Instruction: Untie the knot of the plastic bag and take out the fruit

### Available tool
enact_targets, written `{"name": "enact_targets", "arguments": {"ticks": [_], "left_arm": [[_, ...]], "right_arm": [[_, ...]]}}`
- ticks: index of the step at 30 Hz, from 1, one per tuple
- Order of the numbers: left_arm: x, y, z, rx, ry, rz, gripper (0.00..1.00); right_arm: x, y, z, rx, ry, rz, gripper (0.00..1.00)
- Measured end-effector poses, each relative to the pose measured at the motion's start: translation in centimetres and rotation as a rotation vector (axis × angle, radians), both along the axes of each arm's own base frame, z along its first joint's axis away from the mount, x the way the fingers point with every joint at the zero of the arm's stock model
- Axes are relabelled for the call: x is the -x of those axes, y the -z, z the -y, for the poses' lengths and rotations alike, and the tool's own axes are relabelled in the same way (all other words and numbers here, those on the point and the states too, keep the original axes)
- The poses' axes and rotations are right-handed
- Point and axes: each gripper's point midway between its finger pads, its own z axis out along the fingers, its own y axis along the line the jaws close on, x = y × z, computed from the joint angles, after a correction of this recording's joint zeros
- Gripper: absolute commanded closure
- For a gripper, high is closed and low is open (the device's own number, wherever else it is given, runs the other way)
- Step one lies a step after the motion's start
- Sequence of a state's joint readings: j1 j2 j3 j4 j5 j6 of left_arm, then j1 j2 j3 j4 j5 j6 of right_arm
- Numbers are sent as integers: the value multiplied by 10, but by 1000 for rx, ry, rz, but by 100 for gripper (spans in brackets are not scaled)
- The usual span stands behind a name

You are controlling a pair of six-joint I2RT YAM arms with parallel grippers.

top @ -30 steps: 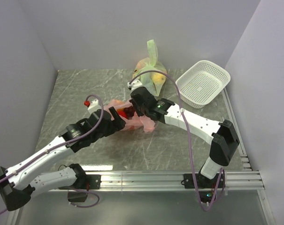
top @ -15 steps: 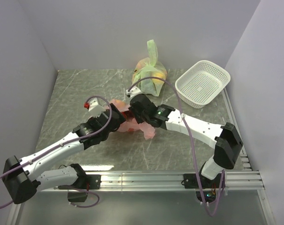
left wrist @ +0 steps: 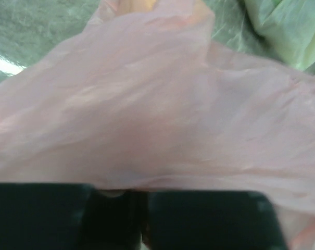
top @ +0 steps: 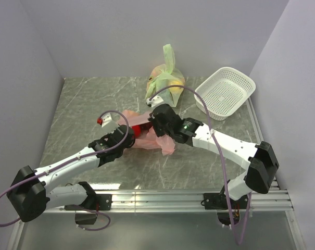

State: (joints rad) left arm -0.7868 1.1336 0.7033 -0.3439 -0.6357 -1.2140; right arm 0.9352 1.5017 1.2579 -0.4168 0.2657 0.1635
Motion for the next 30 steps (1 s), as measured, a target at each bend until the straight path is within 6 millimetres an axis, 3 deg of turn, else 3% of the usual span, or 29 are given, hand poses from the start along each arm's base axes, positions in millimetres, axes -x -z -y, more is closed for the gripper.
{"name": "enact_targets", "arguments": {"ticks": [3, 6, 10, 13, 17, 20, 22, 23, 26, 30], "left_arm": [[5, 3, -4, -20, 35, -4, 99], [13, 3, -11, -19, 68, -3, 100], [28, 10, -32, -18, 90, -24, 99], [39, 14, -48, -18, 90, -39, 100], [47, 8, -57, 10, 98, -24, 100], [49, 5, -54, 26, 126, -22, 100], [50, 8, -50, 18, 155, -47, 99], [50, 8, -48, 14, 167, -55, 99], [47, 8, -38, 1, 211, -93, 99], [38, -6, -27, 9, 241, -87, 99]], "right_arm": [[-22, 11, 23, 1, 74, -11, 100], [-62, 24, 61, -19, 213, -42, 100], [-108, 47, 109, -71, 387, -97, 100], [-127, 72, 134, -85, 477, -150, 100], [-132, 104, 143, -99, 514, -245, 99], [-130, 113, 136, -106, 493, -281, 74], [-127, 103, 132, -104, 461, -259, 46], [-126, 99, 131, -110, 459, -254, 41], [-113, 58, 116, -125, 387, -176, 32], [-80, -16, 80, -174, 246, -12, 31]]}}
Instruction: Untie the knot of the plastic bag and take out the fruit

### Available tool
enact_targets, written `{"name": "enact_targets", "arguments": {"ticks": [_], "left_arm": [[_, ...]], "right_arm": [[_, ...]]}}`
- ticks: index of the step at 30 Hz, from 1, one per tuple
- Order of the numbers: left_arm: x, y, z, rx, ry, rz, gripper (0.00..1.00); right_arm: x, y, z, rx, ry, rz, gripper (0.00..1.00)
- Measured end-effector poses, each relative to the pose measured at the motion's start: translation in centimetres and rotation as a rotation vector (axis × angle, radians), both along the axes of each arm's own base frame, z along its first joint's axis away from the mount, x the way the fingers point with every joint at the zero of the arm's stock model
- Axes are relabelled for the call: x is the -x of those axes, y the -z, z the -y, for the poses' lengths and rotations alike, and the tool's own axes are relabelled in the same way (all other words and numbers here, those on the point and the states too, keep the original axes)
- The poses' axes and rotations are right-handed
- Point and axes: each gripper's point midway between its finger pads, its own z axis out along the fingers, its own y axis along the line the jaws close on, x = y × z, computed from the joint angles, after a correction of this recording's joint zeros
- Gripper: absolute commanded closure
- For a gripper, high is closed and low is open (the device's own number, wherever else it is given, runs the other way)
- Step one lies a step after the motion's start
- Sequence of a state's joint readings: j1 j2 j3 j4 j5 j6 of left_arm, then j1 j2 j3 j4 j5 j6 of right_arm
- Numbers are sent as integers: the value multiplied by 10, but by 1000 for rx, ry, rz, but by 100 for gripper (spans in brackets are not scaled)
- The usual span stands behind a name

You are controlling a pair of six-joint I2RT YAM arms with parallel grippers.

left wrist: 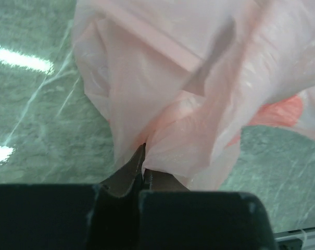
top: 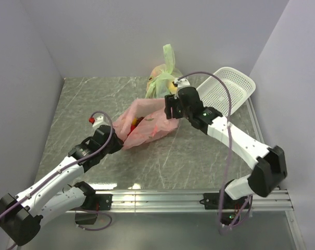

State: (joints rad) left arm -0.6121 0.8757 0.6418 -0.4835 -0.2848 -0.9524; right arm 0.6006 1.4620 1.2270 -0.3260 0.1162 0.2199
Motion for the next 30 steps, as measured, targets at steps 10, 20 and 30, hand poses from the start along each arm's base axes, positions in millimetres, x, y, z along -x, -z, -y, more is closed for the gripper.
{"name": "enact_targets", "arguments": {"ticks": [10, 20, 30], "left_arm": [[-7, -20, 7, 39, -3, 36, 100], [-3, -29, 5, 83, -16, 63, 99], [6, 3, -1, 74, -37, 8, 99]], "right_arm": [[69, -60, -57, -105, -97, 143, 32], [69, -59, -74, -165, -75, 134, 29], [31, 38, -106, -140, 5, -6, 35]]}}
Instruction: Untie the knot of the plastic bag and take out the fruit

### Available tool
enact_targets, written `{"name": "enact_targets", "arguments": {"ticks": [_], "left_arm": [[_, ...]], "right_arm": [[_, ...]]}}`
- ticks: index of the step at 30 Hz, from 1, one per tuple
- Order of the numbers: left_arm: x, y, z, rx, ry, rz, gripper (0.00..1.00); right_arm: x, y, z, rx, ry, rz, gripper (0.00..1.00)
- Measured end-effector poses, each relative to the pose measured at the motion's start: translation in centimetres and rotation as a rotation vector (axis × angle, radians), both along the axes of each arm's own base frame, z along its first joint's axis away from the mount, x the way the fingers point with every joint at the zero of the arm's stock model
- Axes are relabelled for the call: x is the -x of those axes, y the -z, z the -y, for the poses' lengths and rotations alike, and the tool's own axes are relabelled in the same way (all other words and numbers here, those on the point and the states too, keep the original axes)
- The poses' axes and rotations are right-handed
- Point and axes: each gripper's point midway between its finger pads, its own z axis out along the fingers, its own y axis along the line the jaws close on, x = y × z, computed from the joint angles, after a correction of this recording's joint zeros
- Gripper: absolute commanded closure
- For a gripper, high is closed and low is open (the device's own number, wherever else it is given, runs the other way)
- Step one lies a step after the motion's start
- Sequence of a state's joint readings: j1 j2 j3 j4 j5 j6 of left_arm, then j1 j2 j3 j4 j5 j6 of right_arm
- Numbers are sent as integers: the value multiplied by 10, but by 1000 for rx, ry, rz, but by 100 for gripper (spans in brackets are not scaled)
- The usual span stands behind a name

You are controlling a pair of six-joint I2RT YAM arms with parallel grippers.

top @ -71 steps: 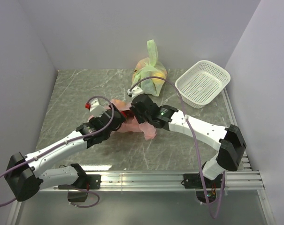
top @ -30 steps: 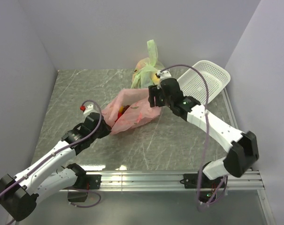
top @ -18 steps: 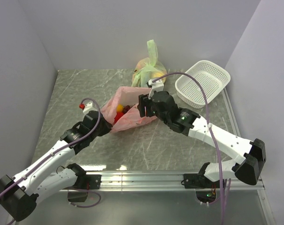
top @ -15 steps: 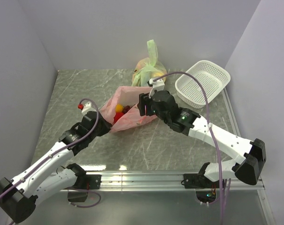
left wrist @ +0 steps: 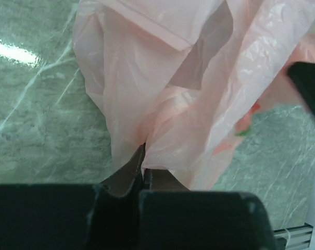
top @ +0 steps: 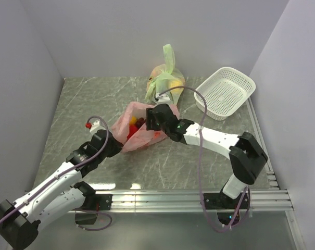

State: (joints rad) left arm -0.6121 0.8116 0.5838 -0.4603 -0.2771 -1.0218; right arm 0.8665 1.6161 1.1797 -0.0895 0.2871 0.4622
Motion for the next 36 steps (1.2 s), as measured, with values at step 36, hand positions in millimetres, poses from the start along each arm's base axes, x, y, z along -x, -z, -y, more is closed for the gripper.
{"name": "enact_targets", "arguments": {"ticks": [36], "left_arm": [[-4, -6, 0, -21, 34, 47, 99]], "right_arm": [[66, -50, 24, 15, -392, 101, 41]]}}
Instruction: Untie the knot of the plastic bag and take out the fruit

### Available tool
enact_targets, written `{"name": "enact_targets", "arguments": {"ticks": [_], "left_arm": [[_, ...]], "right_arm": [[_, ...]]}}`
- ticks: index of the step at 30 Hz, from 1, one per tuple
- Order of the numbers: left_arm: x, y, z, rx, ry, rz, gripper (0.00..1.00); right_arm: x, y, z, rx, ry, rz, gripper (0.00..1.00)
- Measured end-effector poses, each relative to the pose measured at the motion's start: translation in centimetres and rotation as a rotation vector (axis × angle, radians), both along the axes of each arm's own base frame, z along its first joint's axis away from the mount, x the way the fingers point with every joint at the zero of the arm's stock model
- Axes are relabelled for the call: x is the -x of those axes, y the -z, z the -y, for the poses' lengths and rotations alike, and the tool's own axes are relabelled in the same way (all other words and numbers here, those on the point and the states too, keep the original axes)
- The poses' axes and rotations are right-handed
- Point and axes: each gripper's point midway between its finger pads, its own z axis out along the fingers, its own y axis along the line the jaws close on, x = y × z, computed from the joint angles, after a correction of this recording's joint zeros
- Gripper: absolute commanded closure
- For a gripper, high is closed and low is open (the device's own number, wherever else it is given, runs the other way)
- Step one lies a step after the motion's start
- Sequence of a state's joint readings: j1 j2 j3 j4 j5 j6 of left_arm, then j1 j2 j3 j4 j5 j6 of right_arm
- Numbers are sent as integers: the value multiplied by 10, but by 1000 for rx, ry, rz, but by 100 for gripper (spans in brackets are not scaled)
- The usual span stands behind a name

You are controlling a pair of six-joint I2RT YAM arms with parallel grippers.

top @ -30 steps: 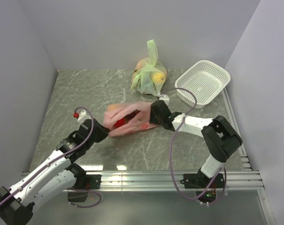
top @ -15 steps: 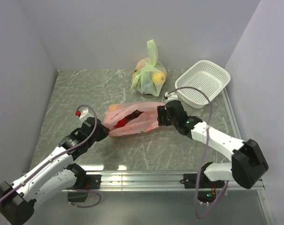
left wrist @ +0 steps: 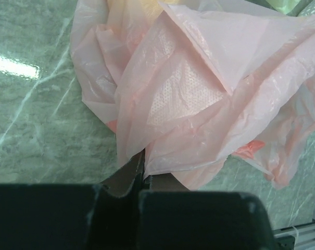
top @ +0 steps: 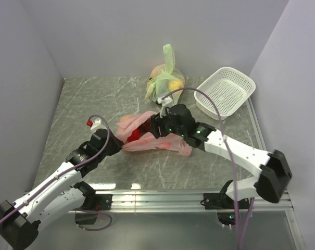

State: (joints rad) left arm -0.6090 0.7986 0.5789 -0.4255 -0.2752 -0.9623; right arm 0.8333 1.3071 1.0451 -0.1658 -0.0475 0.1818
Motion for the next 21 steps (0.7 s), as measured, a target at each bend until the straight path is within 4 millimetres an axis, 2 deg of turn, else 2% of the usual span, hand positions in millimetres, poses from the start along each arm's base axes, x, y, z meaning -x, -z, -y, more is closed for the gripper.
{"name": "enact_targets", "arguments": {"ticks": [6, 11, 15, 19, 21], "left_arm": [[1, -2, 6, 20, 24, 4, 100], [2, 5, 6, 20, 27, -7, 100], [1, 11, 5, 14, 9, -24, 99], [1, 19, 3, 6, -4, -45, 99], [1, 20, 4, 5, -4, -47, 100]], "right_arm": [[-17, 68, -34, 33, -7, -109, 45], [-2, 114, -42, 102, -33, -212, 46], [34, 154, -27, 192, -55, -313, 46], [73, 193, 5, 291, -55, -427, 47], [80, 195, 12, 298, -51, -444, 47]]}}
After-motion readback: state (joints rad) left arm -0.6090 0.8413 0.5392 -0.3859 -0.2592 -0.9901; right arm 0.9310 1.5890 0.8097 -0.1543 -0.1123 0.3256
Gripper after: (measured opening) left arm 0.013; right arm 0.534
